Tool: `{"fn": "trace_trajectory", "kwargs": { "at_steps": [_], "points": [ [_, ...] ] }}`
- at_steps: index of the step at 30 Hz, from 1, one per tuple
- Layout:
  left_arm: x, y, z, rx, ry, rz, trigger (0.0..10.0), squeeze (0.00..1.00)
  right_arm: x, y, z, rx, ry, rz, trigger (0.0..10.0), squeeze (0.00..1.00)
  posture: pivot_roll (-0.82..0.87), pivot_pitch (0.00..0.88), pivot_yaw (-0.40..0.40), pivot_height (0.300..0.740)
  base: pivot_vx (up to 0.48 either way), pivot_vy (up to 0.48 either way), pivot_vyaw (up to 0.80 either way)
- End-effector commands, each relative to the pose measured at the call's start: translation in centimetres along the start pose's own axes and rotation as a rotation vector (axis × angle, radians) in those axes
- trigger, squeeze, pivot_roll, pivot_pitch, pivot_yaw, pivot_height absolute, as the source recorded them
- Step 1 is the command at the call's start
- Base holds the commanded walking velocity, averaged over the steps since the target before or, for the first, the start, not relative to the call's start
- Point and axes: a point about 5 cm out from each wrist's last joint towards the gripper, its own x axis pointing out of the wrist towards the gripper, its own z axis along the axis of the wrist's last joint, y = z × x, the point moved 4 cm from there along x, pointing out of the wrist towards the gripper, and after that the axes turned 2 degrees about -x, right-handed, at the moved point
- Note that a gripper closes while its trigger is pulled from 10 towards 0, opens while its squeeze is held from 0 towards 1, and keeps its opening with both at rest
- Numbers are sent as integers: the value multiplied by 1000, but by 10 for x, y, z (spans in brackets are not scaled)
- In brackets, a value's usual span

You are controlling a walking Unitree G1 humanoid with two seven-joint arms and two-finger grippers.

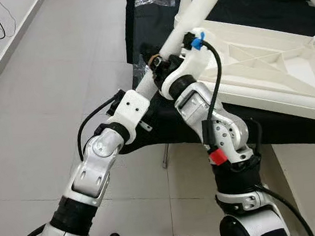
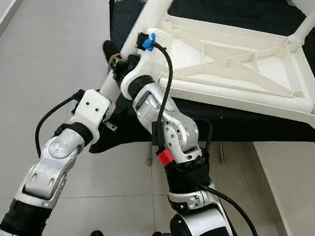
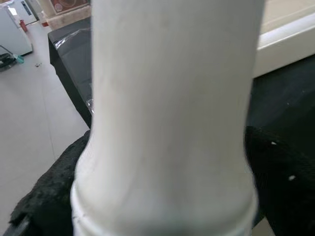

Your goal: Building children table

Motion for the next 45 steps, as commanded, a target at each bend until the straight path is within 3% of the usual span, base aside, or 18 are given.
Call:
{"fn": "trace_trajectory", "kwargs": {
  "at_steps": [1,2,3,11,13,14,18,21,22,28,31,33,34,39,41,42,43,45],
  "points": [
    [2,-13,-6,0,15,-42,3098,0,-10,3,-18,79,30,8,10000,0,93,149,-108,740,0,0,0],
    [2,-13,-6,0,15,-42,3098,0,-10,3,-18,79,30,8,10000,0,93,149,-108,740,0,0,0],
    [2,-15,-7,1,18,-49,0,0,-10,4,-17,75,30,14,10000,0,93,150,-107,740,0,0,0],
    [2,-22,-11,13,5,-83,0,0,-14,3,-21,53,51,16,10000,0,96,148,-110,740,0,0,0],
    [1,-20,-16,27,15,-72,0,0,-13,-1,-22,12,50,12,10000,0,93,142,-107,740,0,0,0],
    [1,-20,-18,26,24,-68,10000,0,-13,-5,-21,-30,29,-7,10000,0,94,129,-106,740,0,0,0],
    [-1,-18,-21,32,35,-60,10000,0,-14,-16,-22,-142,22,-18,10000,0,94,112,-103,740,0,0,0],
    [-4,-16,-22,25,32,-51,10000,0,-16,-16,-20,-130,3,37,10000,0,96,102,-101,740,0,0,0],
    [-7,-15,-21,24,29,-51,10000,0,-18,-19,-18,-147,-14,42,10000,1000,94,93,-99,740,0,0,0],
    [-24,-20,-24,10,28,-72,10000,0,-23,-30,-18,-163,-10,64,10000,1000,97,69,-99,740,0,0,0],
    [-40,-27,-31,-45,43,-107,10000,0,-26,-33,-19,-159,18,130,10000,1000,95,47,-97,740,0,0,0],
    [-40,-27,-31,-45,43,-107,10000,0,-26,-33,-19,-159,18,130,10000,1000,95,47,-97,740,0,0,0],
    [-45,-29,-33,-61,47,-121,10000,0,-28,-32,-20,-144,41,172,10000,0,91,39,-97,740,0,0,0],
    [-58,-38,-34,-251,46,-198,10000,0,-39,-21,-20,-24,136,427,10000,0,86,15,-93,740,0,0,0],
    [-58,-38,-34,-251,46,-198,10000,0,-39,-21,-20,-24,136,427,10000,0,86,15,-93,740,0,0,0],
    [-63,-43,-31,-329,34,-244,10000,0,-47,-15,-20,22,172,532,10000,0,86,10,-91,740,0,0,0],
    [-73,-53,-25,-476,27,-349,10000,0,-56,-10,-20,48,212,653,10000,0,86,7,-91,740,0,0,0],
    [-77,-56,-22,-523,25,-383,10000,0,-59,-7,-19,50,218,698,10000,0,86,7,-91,740,0,0,0]
  ]
}}
